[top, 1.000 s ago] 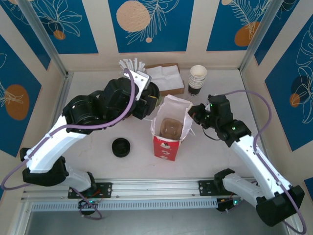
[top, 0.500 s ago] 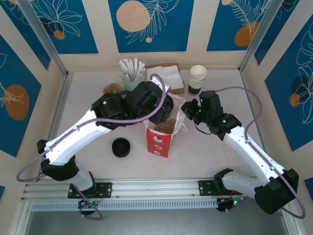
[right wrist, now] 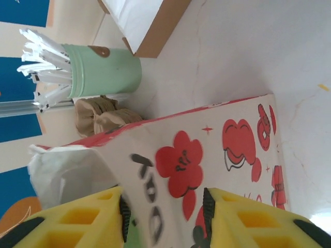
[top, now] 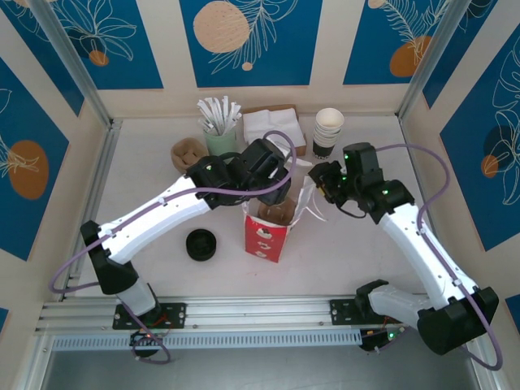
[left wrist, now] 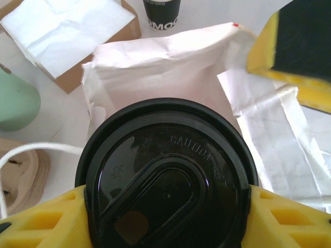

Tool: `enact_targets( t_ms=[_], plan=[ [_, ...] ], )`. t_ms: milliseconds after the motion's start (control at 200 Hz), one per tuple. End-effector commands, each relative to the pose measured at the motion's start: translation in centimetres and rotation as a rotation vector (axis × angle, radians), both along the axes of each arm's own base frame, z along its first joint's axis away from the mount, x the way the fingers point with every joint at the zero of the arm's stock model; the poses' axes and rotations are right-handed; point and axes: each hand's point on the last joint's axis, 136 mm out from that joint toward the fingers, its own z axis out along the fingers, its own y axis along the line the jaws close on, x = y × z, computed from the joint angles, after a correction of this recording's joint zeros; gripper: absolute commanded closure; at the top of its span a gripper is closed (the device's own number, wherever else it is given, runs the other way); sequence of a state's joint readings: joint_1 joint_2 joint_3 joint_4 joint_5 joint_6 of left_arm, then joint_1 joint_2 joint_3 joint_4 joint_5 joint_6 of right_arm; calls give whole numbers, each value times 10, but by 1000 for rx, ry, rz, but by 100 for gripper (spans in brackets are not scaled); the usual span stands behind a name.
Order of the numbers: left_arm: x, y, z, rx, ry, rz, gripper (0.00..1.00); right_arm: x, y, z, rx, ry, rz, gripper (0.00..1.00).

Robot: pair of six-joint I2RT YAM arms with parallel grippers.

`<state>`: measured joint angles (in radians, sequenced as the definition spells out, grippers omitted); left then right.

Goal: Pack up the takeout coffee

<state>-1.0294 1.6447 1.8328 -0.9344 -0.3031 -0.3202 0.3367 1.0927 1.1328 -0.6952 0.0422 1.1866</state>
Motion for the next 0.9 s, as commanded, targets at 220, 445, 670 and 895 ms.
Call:
enact_targets(
  t_ms=[220, 445, 670, 895],
  plan=[
    [14, -29, 0, -42, -57, -63, 41, -16, 2, 35, 34, 31, 244, 51],
    [21, -38, -4, -24, -33, -47, 41, -21, 5, 19, 20, 140, 332, 49],
    [25, -37, -11, -18, -11, -6, 41, -10, 6, 9, -4, 151, 395, 50],
    [24, -32, -15, -17, 8, 29, 41, 7, 16, 9, 20, 125, 442, 71]
  ],
)
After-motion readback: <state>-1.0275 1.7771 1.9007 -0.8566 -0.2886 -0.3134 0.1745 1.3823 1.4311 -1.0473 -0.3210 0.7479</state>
